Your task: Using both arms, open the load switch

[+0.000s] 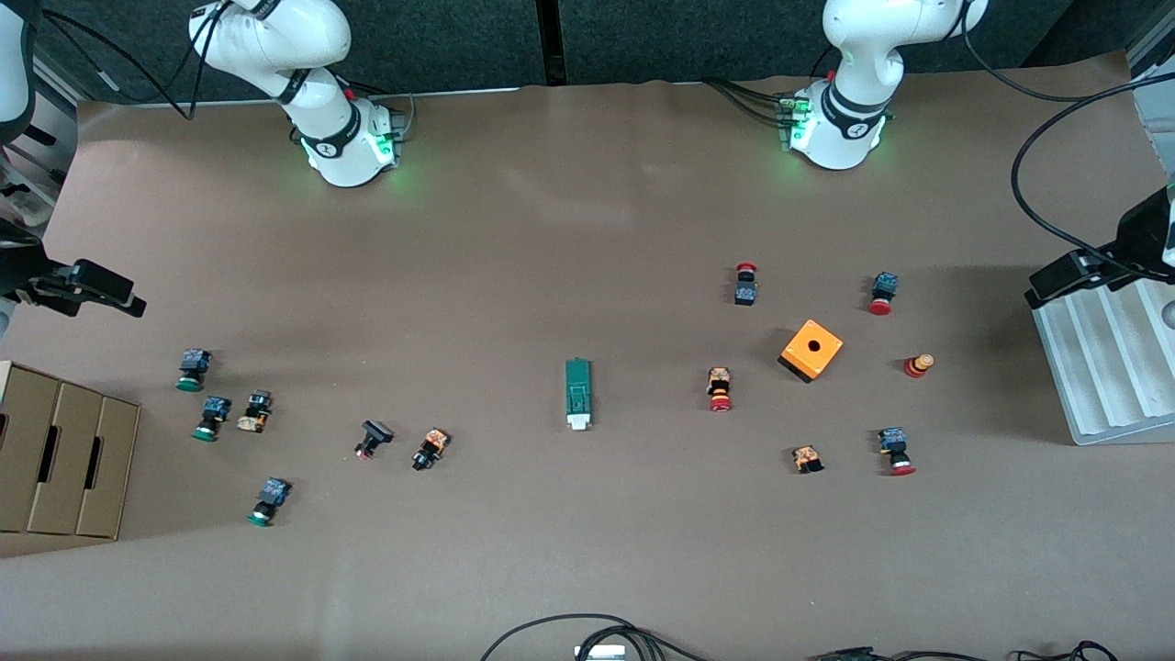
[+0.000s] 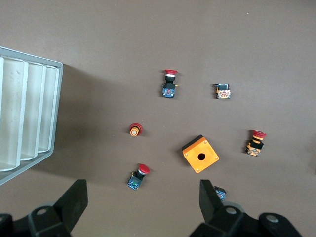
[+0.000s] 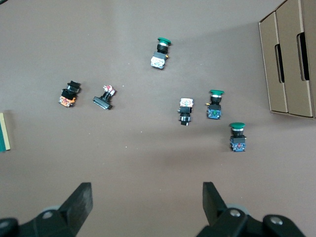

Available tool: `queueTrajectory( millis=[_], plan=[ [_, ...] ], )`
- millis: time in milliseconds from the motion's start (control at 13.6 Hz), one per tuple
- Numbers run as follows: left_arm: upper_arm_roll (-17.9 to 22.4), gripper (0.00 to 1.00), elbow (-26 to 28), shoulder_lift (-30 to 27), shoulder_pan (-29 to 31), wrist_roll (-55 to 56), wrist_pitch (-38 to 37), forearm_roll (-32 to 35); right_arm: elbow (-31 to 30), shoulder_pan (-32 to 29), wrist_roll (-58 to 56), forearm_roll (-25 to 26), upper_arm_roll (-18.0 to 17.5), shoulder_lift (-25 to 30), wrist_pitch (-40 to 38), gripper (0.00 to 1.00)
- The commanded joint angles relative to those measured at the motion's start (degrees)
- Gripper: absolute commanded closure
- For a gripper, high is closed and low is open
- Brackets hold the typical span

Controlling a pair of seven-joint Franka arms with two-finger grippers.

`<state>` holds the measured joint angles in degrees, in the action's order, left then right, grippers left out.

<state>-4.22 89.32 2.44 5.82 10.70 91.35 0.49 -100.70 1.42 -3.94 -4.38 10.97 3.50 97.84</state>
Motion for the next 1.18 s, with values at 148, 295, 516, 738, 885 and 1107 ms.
queueTrajectory(
  millis=[148,295,516,738,885,1107],
  plan=[
    [-0.17,0.0,1.3,-1.13,0.42,-0.06,1.03,1.27,-0.47,0.69,2.27,0.86,0.1,0.63,0.51,0.01],
    [-0.17,0.0,1.3,-1.04,0.42,-0.06,1.12,1.35,-0.38,0.69,2.27,0.86,0.1,0.54,0.6,0.01],
    [-0.17,0.0,0.95,-0.95,0.42,-0.06,1.12,1.44,-0.38,0.69,2.27,0.86,0.1,0.54,0.68,0.01],
    [-1.92,0.0,-0.28,-1.04,-1.24,0.11,0.85,6.26,-0.29,0.69,2.27,0.95,0.1,0.37,0.95,0.01],
    [-3.07,0.0,-2.72,-0.95,-1.95,0.28,0.5,6.72,-0.29,0.69,2.27,0.95,0.1,0.36,0.95,0.01],
    [-8.41,0.0,-4.76,1.06,-2.3,9.12,0.5,7.41,-0.29,0.69,2.27,0.95,0.1,0.36,0.95,0.01]
  ],
)
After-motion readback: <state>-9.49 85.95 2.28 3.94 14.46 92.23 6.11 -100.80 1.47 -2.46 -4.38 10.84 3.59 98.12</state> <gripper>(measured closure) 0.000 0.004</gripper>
